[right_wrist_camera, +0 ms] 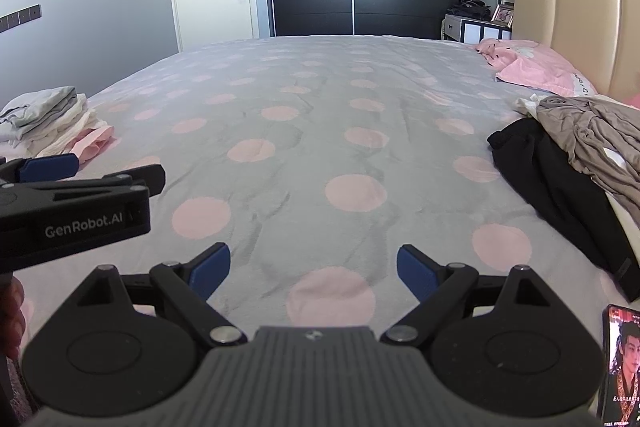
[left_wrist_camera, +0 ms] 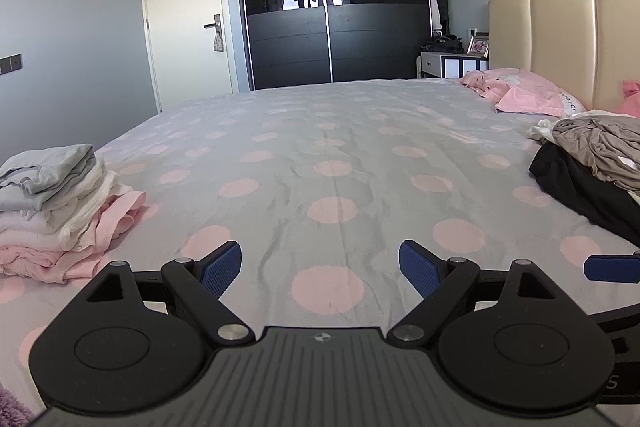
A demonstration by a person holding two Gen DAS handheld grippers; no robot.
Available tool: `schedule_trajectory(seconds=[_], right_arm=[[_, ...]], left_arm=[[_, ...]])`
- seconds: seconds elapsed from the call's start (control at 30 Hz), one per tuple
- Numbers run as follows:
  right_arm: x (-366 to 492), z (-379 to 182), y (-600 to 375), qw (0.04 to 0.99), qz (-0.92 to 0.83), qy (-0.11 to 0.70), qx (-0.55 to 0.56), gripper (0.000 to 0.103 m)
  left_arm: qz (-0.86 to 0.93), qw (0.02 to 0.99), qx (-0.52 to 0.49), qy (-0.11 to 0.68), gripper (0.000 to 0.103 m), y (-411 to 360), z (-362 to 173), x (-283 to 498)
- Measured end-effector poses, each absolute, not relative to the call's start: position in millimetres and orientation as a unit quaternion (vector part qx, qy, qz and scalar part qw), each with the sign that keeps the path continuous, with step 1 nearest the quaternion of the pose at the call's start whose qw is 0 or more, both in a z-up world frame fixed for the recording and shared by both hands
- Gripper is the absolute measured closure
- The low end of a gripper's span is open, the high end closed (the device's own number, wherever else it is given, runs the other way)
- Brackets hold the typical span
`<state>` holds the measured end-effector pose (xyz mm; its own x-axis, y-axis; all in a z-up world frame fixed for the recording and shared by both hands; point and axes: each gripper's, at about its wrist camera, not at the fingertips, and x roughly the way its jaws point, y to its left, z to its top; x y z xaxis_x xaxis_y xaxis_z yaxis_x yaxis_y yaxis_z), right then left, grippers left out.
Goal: Fold clothes
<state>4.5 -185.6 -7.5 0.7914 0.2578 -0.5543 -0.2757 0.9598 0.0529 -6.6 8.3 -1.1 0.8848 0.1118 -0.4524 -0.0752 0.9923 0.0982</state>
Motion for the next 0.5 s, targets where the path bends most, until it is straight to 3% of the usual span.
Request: schedule_trajectory(seconds=[0.5], right_arm=[[1.0, -7.0, -182.8, 0.946, 0.143, 0.291, -0.022, 0.011]], left_arm=[[0.049, 0.968, 0.028, 0.244, 0.016, 11.8, -0.8, -7.2]])
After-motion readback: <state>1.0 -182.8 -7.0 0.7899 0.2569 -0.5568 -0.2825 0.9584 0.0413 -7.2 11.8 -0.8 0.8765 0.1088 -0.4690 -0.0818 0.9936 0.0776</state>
